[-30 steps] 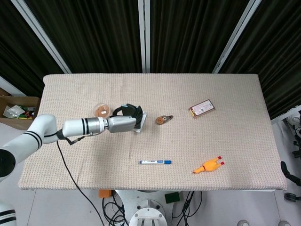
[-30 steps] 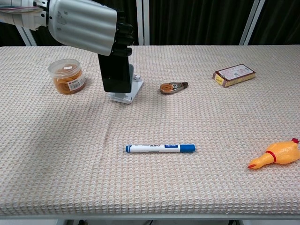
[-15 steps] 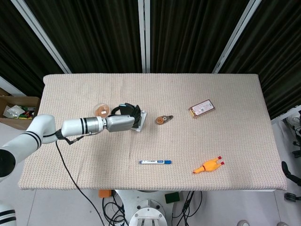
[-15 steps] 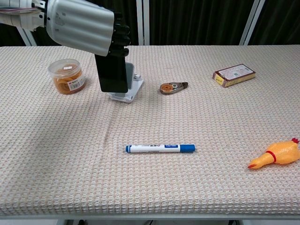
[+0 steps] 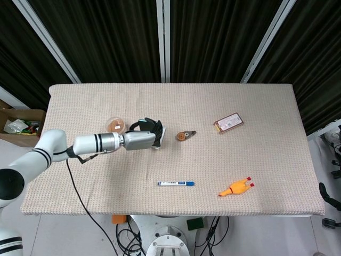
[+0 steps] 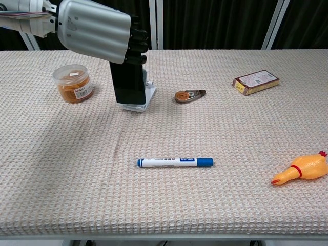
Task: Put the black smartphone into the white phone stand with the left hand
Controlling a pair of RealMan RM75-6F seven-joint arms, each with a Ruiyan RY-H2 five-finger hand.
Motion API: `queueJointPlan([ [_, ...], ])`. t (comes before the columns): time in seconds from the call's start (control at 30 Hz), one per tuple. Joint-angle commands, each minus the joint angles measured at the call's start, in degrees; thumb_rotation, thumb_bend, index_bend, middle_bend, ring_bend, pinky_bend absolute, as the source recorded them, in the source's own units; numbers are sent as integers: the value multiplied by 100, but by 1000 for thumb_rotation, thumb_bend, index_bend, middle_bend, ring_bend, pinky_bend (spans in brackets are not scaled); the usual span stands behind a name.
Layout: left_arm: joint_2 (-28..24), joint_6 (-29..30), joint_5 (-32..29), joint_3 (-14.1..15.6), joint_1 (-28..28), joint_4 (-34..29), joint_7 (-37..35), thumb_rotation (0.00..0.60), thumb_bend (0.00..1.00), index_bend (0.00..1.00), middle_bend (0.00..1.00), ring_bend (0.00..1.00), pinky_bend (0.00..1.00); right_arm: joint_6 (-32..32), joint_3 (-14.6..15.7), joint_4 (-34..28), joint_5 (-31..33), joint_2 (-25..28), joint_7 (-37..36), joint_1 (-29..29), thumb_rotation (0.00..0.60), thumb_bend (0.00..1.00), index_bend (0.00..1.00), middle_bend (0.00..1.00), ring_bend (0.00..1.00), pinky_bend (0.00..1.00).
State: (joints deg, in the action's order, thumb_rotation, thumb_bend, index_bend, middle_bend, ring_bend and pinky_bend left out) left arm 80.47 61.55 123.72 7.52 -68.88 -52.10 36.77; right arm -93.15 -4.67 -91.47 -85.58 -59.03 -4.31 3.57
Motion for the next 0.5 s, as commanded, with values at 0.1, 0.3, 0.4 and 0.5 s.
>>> queueJointPlan([
  [0.1, 72, 32, -2, 8, -33, 37, -21, 600, 514, 790, 698, 573, 603, 22, 5, 13, 3, -8, -9, -4, 600, 381, 0, 0, 0, 0],
  [0.3, 168, 53, -7, 20, -75, 122, -35, 600, 515, 791, 695, 570, 602, 28, 1, 66, 32, -29, -44, 8, 600, 381, 0, 0, 0, 0],
  [0.4, 159, 54, -28, 28, -86, 163, -50, 600, 515, 791, 694, 570, 602, 24, -9, 95, 49, -32, -78, 13, 600, 381, 0, 0, 0, 0],
  [0.5, 121, 62, -14, 65, -106, 194, -65, 600, 514, 791, 693, 569, 602, 28, -13, 108, 49, -32, -95, 11, 600, 381, 0, 0, 0, 0],
])
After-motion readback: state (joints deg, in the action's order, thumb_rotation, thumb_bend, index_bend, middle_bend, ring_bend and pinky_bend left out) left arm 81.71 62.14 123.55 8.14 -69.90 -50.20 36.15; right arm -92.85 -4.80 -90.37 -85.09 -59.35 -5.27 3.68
